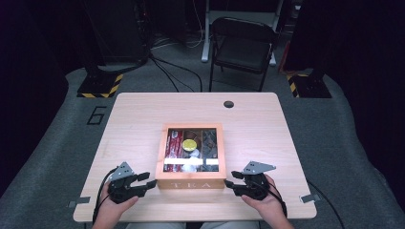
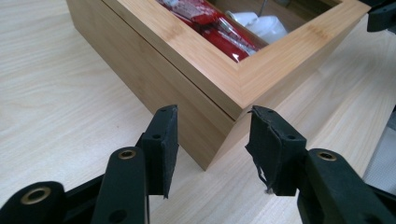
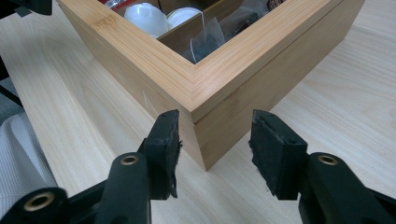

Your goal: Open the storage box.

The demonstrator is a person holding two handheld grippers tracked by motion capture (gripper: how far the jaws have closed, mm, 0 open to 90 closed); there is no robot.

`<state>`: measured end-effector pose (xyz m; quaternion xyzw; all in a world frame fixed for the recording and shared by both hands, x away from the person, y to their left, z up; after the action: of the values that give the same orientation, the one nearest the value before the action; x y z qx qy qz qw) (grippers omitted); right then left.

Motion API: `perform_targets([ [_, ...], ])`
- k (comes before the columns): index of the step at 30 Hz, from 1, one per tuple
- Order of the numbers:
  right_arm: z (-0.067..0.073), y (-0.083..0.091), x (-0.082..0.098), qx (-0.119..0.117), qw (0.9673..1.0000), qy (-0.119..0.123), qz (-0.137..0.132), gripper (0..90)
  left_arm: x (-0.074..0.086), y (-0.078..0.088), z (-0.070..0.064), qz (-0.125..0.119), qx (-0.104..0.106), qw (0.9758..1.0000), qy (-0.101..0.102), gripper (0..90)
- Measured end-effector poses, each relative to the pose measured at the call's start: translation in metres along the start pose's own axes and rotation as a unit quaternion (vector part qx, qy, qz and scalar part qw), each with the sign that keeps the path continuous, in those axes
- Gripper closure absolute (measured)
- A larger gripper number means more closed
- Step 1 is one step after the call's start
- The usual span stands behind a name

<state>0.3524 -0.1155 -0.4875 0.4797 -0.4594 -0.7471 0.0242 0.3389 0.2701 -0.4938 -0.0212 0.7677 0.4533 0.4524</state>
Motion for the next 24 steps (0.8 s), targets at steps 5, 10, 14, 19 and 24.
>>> perform_targets([
  [5, 0.000, -0.004, 0.000, 0.001, 1.0000, 0.002, 0.005, 55.7, 0.002, -0.006, -0.002, 0.011, 0.006, 0.9999, -0.009, 56.0],
  [10, 0.001, -0.008, 0.001, -0.005, 0.9999, 0.002, 0.012, 58.2, 0.002, -0.009, -0.004, 0.011, 0.001, 0.9999, -0.011, 59.1],
  [14, 0.002, -0.009, 0.001, -0.011, 0.9999, 0.001, 0.012, 59.9, 0.001, -0.009, -0.005, 0.013, 0.004, 0.9997, -0.018, 62.0],
  [19, 0.001, -0.010, 0.000, -0.015, 0.9998, 0.003, 0.009, 60.6, 0.000, -0.010, -0.006, 0.016, 0.004, 0.9996, -0.024, 64.1],
  [24, 0.004, -0.011, -0.002, -0.020, 0.9998, 0.006, 0.003, 61.2, -0.001, -0.010, -0.007, 0.017, 0.005, 0.9995, -0.024, 64.3],
])
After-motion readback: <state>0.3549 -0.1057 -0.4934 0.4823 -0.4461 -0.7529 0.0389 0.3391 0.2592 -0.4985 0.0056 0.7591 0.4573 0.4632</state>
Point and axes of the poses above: each handheld gripper's, and its own axes: y roughly backward along the jaws, x roughly out of its underside, z roughly to its left, the point moved 3 cm from there along -y, roughly forward along the jaws, and after that the axes turned 9 degrees about z, right-handed, at the moved point
